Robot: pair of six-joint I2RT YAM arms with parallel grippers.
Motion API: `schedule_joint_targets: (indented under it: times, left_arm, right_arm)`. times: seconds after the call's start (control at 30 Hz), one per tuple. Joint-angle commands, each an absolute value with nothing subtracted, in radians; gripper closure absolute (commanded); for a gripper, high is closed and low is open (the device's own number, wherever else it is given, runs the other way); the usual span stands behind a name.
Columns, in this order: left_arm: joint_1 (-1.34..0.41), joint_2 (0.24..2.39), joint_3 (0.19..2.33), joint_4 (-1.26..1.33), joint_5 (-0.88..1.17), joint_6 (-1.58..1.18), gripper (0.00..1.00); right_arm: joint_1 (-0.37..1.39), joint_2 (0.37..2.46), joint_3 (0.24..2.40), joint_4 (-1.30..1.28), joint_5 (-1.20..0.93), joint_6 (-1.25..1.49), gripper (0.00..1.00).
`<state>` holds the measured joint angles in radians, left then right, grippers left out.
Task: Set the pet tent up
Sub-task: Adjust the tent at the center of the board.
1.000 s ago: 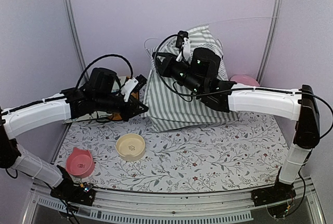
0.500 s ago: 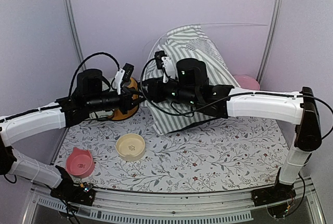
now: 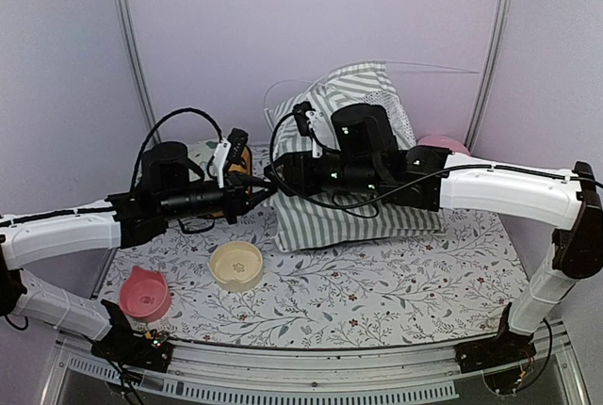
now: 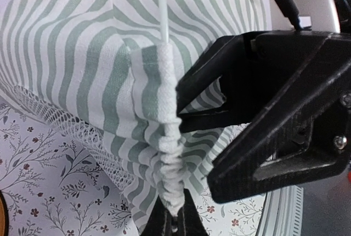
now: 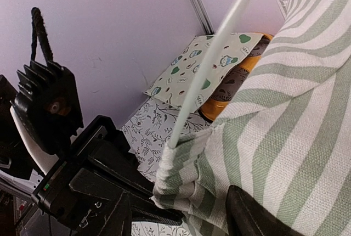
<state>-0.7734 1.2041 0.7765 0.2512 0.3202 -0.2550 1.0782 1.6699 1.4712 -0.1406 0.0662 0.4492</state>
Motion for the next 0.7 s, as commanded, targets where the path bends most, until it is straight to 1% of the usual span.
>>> schedule_joint_targets:
  times: [0.0, 0.03, 0.1, 0.17, 0.23, 0.27, 0.37, 0.5, 0.6, 0.67]
  left_arm:
    - [-0.803, 1.223, 0.795, 0.373, 0.331, -0.212, 1.00]
    - [-0.809, 1.230, 0.799, 0.365, 0.326, -0.206, 1.00]
    - [-0.818, 1.236, 0.808, 0.355, 0.316, -0.199, 1.00]
    - [-0.824, 1.236, 0.813, 0.349, 0.307, -0.189, 1.00]
    - [-0.828, 1.239, 0.820, 0.331, 0.296, -0.179, 1.00]
    - [-0.830, 1.240, 0.821, 0.323, 0.291, -0.176, 1.00]
    - [-0.842, 1.249, 0.820, 0.297, 0.280, -0.164, 1.00]
    - [-0.861, 1.260, 0.816, 0.256, 0.264, -0.151, 1.00]
    - [-0.868, 1.257, 0.809, 0.241, 0.248, -0.151, 1.00]
    - [-0.868, 1.257, 0.807, 0.239, 0.234, -0.155, 1.00]
  right_arm:
    - [1.073, 1.700, 1.485, -0.216, 0.103, 0.523, 0.41]
    - [1.073, 1.710, 1.494, -0.219, 0.114, 0.525, 0.41]
    - [1.059, 1.725, 1.499, -0.215, 0.120, 0.531, 0.49]
    - [1.035, 1.734, 1.504, -0.224, 0.125, 0.532, 0.58]
    - [1.003, 1.734, 1.506, -0.225, 0.120, 0.537, 0.71]
    - [0.988, 1.730, 1.507, -0.219, 0.113, 0.539, 0.74]
    - [0.937, 1.723, 1.535, -0.207, 0.086, 0.530, 0.79]
    - [0.856, 1.723, 1.593, -0.185, 0.058, 0.516, 0.80]
    - [0.800, 1.724, 1.621, -0.188, 0.042, 0.512, 0.79]
    - [0.784, 1.716, 1.628, -0.191, 0.036, 0.516, 0.75]
